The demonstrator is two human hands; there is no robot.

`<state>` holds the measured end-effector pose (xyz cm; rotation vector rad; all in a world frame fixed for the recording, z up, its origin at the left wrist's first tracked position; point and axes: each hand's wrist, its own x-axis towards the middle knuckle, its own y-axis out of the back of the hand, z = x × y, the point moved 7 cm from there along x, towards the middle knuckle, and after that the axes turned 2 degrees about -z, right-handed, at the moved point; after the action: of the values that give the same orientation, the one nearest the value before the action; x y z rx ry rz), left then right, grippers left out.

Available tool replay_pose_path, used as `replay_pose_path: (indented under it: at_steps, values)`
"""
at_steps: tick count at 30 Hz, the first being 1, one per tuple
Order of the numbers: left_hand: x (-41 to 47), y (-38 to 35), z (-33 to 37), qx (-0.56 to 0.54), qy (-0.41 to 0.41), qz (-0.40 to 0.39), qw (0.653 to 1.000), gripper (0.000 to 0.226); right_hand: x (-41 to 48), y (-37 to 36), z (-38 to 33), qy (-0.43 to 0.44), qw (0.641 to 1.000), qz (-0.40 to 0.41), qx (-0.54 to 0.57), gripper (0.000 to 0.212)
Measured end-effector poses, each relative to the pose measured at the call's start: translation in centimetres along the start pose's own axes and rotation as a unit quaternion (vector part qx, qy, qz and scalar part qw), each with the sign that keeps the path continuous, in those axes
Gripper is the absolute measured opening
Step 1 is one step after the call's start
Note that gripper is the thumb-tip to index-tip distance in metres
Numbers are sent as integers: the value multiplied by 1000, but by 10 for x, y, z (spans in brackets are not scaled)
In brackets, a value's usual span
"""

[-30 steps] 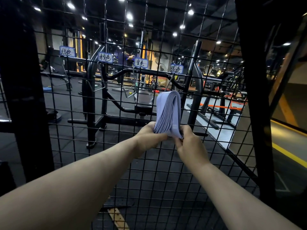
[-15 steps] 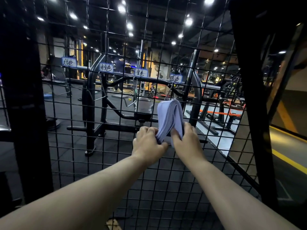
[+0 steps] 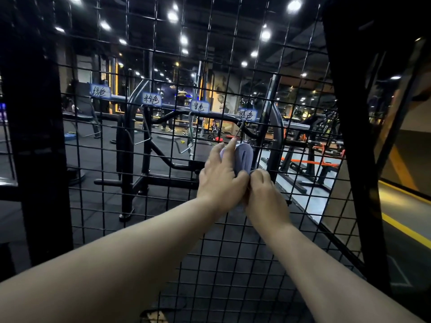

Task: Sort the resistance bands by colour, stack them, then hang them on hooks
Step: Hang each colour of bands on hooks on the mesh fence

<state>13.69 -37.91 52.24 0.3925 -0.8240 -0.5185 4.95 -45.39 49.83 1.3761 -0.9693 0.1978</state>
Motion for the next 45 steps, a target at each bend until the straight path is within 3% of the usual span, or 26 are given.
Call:
replay_pose_path:
  at_steps: [6, 9, 14, 24, 27, 31, 39, 45]
  values:
    - [14, 1, 1, 77, -1, 13, 997, 70, 1, 1, 9, -42, 993, -9, 114, 20]
    - [15, -1, 3, 117, -23, 13, 993, 70, 6, -2, 19, -112, 969, -30, 217, 13]
    - [16, -2, 5, 62, -11, -2, 998, 69, 19, -1, 19, -118, 954, -65, 268, 17]
    - [18, 4, 1, -59, 4, -19, 998, 62, 35, 11, 15, -102, 943, -50, 312, 15]
    - [20, 7, 2, -123, 20, -28, 992, 49, 34, 17, 10, -73, 956, -37, 282, 10]
    - [23, 6, 2, -179, 34, -47, 982, 28, 30, 26, 3, -27, 976, -1, 216, 17]
    - [22, 4, 2, -44, 16, -24, 999, 23, 30, 32, -14, 5, 1000, 8, -7, 27]
    - [25, 3, 4, 17, -18, -21, 999, 17, 34, 10, -7, -74, 993, -54, 80, 15]
